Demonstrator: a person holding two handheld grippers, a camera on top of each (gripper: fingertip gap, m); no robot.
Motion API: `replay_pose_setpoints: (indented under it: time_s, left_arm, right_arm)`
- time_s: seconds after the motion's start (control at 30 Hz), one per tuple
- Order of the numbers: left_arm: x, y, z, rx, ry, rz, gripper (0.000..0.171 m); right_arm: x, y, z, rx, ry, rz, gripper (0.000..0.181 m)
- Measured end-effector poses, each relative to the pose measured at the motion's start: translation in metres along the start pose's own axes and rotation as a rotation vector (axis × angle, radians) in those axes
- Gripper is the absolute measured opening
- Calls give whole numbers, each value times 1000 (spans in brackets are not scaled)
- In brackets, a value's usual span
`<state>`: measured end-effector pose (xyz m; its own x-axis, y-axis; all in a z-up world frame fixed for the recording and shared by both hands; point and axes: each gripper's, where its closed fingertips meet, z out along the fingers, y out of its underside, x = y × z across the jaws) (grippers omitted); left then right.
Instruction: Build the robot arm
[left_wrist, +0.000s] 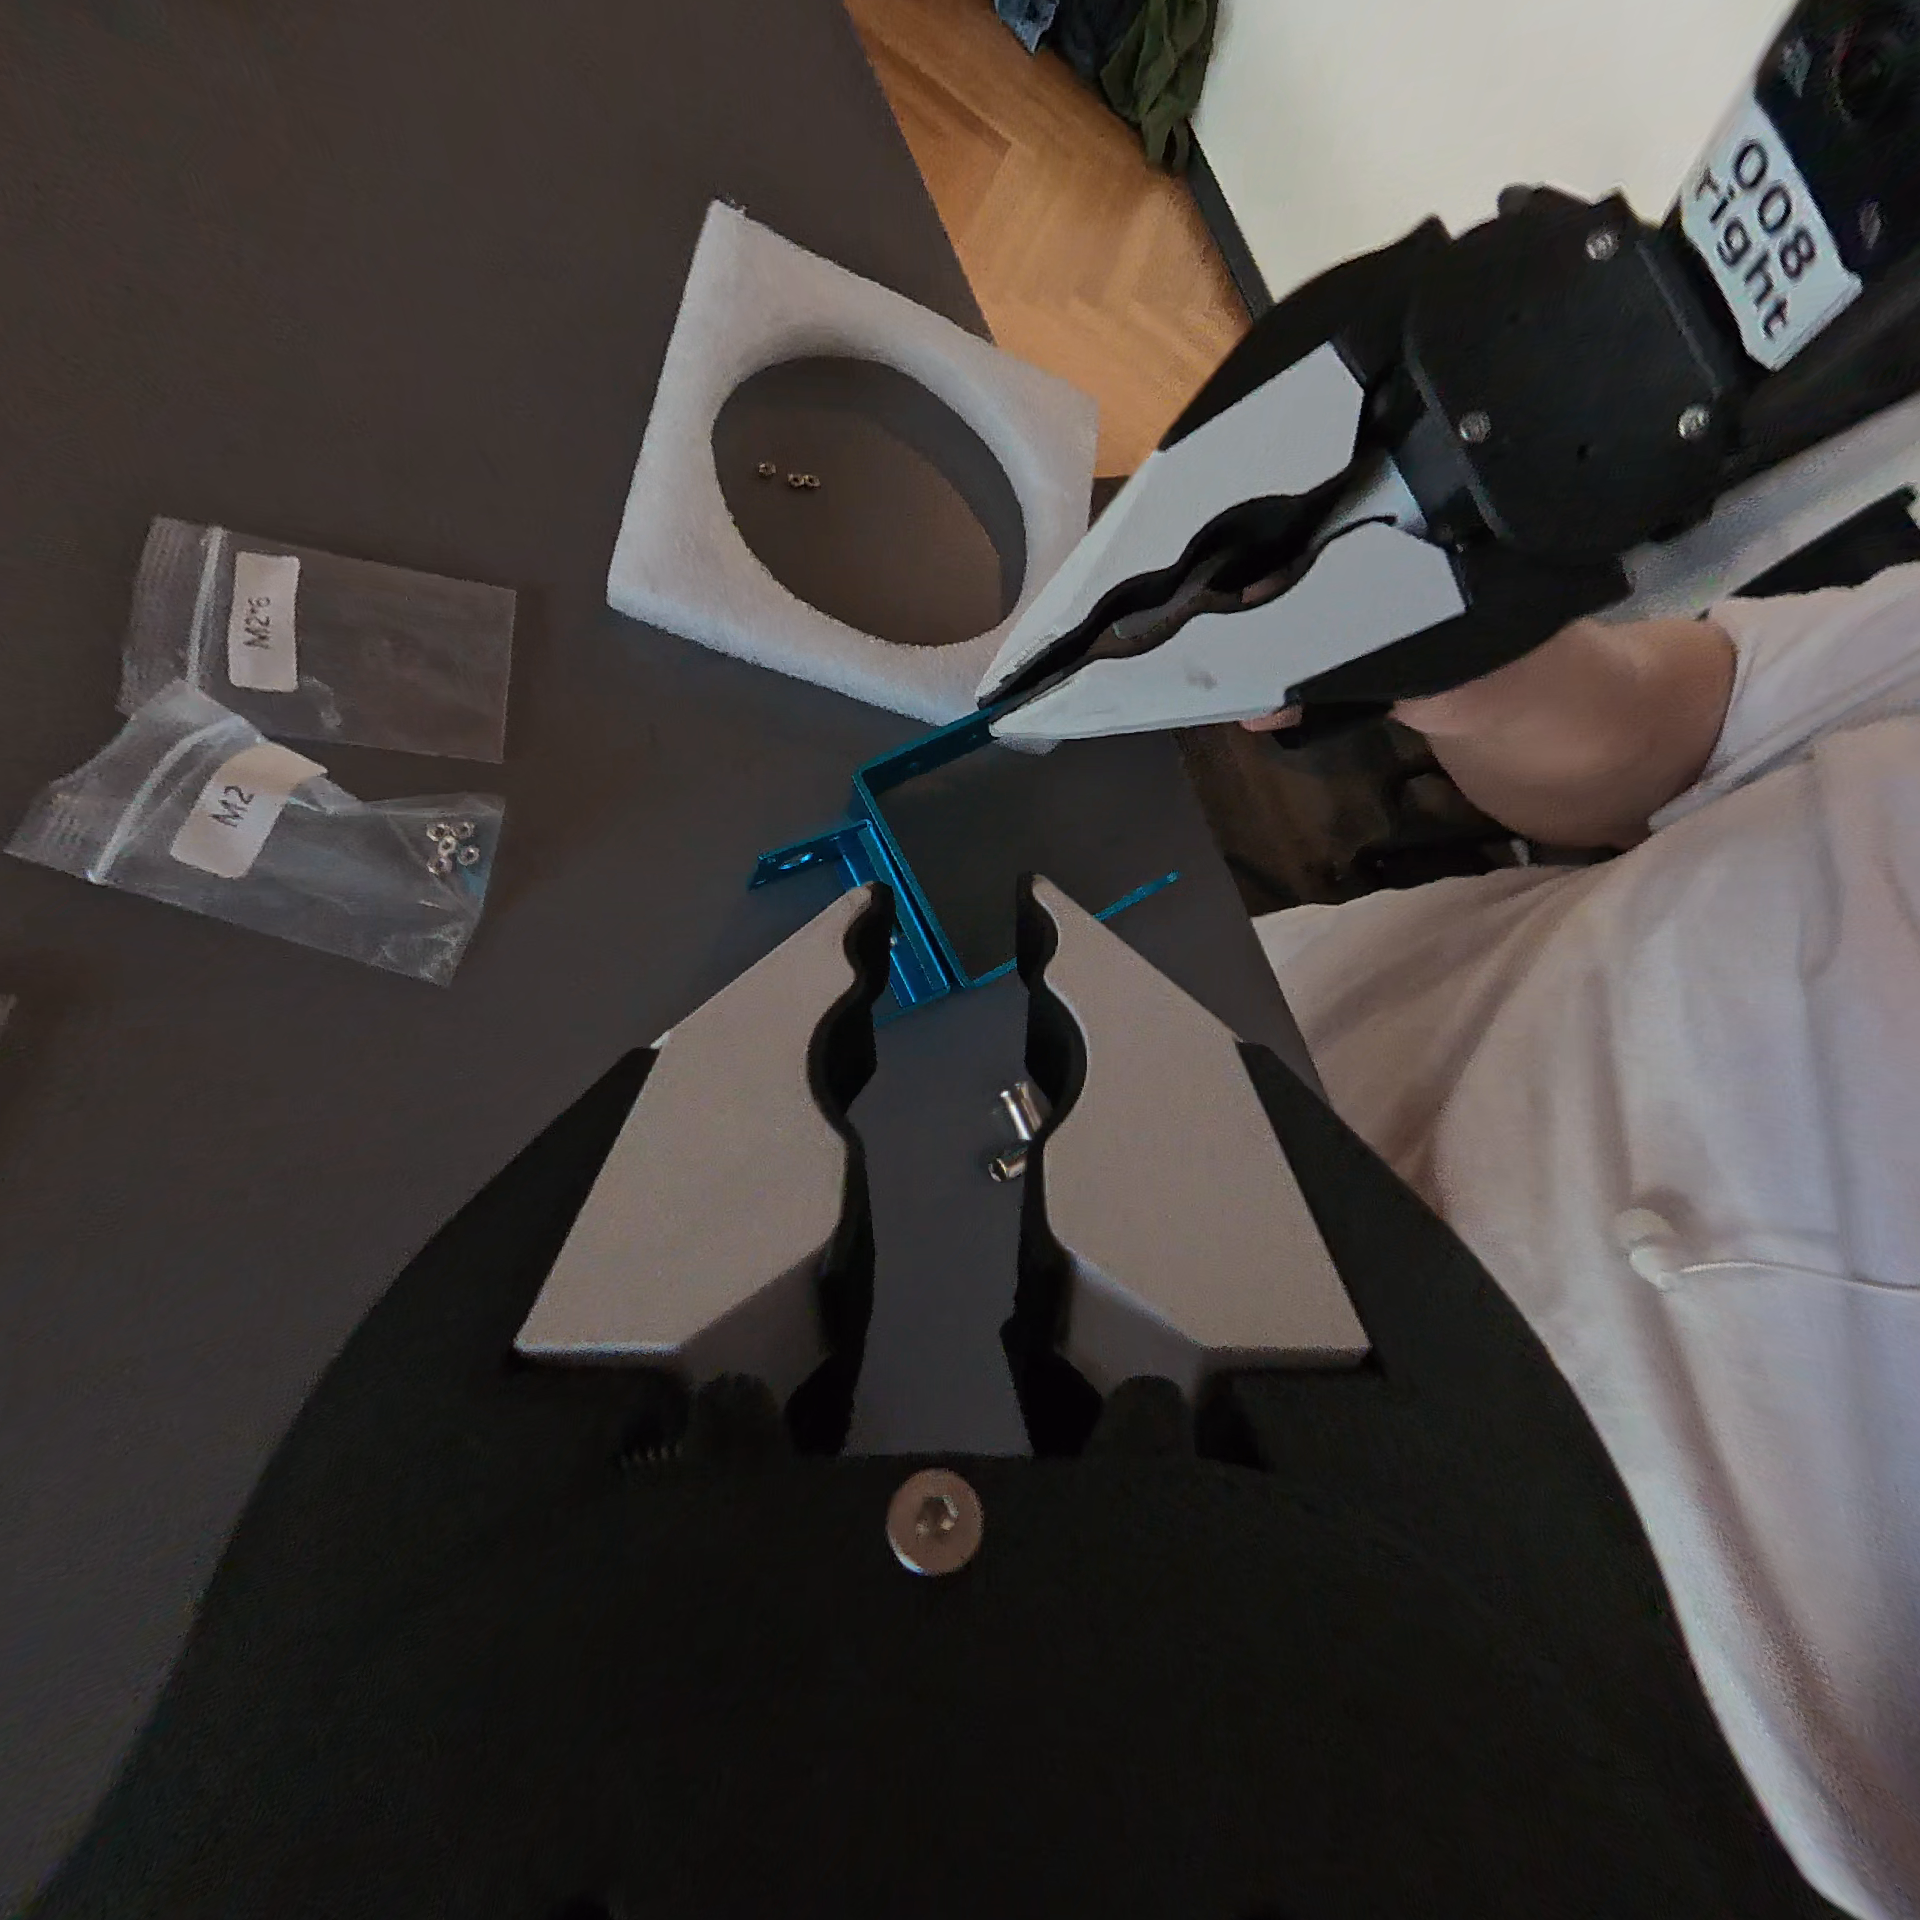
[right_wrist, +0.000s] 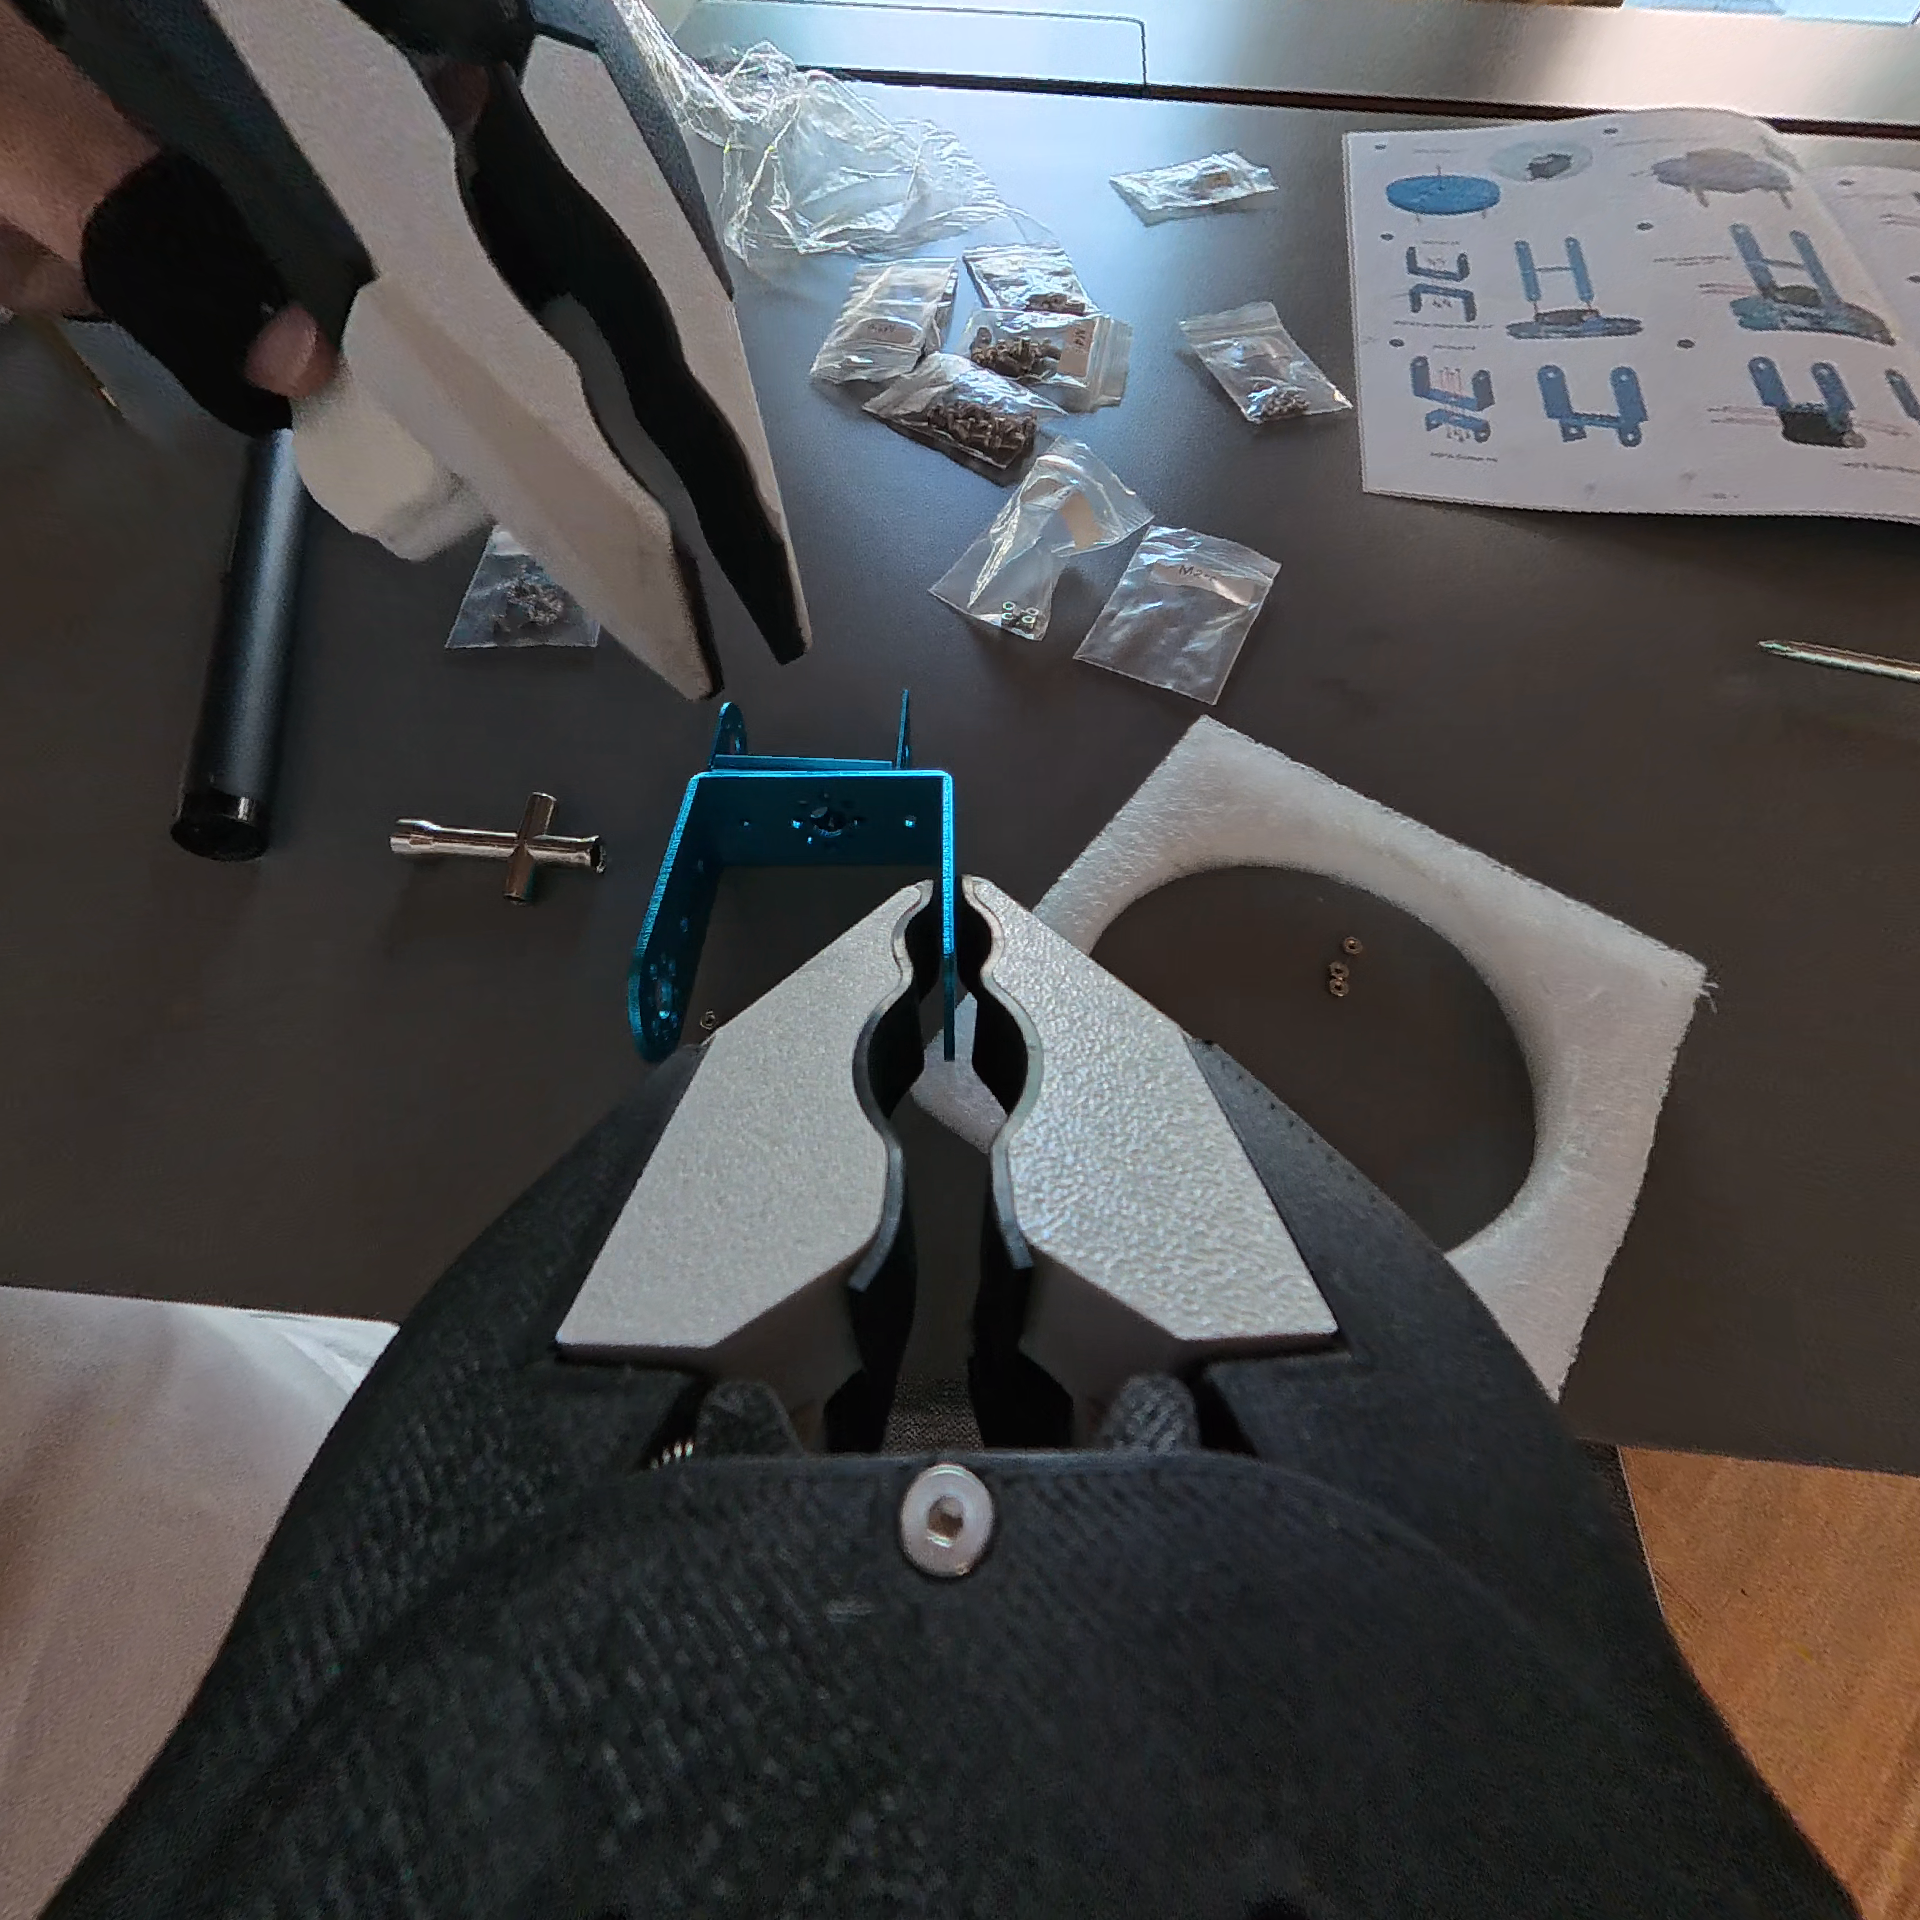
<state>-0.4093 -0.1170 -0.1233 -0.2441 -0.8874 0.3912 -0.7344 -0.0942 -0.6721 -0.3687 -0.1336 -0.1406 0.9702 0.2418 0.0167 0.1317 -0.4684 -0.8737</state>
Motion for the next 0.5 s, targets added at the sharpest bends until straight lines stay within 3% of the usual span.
replay_pose_setpoints:
  time_s: [0.3, 0.5]
  left_arm:
    - [-13, 11, 16, -123, -96, -158, 25]
    - [-11, 23, 23, -200, -105, -210, 14]
  right_arm:
    - [-1, -1, 2, 22, -1, -7, 1]
    - [-1, 0, 4, 13, -12, -17, 1]
